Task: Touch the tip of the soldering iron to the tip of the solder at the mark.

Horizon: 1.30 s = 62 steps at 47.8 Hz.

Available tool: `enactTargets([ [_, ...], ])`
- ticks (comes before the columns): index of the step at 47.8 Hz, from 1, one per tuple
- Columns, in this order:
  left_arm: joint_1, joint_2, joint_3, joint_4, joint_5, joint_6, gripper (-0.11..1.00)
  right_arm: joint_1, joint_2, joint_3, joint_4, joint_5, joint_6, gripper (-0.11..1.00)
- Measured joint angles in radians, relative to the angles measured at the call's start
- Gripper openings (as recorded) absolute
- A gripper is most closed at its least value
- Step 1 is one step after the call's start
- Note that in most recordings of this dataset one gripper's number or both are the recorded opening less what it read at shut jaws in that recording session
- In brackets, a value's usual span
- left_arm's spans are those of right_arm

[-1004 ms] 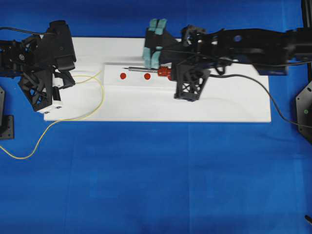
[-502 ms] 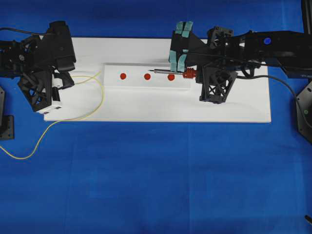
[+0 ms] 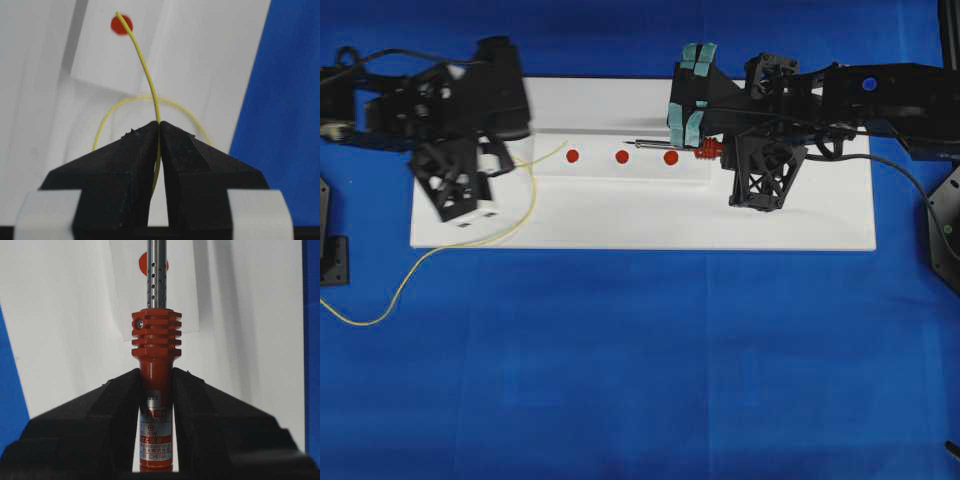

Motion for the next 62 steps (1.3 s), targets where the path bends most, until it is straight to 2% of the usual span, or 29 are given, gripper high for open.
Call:
enactTargets([
  [9,0.000,0.133,-0.107,-0.002,0.000,0.000,0.02,0.000,0.000,-0.002,-0.002,0.000,0.000,0.06],
  [22,0.000,0.293,-0.184,-0.002,-0.002,-0.005,0.02,0.000,0.000,0.005,-0.017,0.000,0.002,0.06],
  [62,-0.009,0.331,-0.195,-0.002,0.005,-0.011,0.02,0.000,0.014,0.026,-0.028,-0.026,0.002,0.06],
])
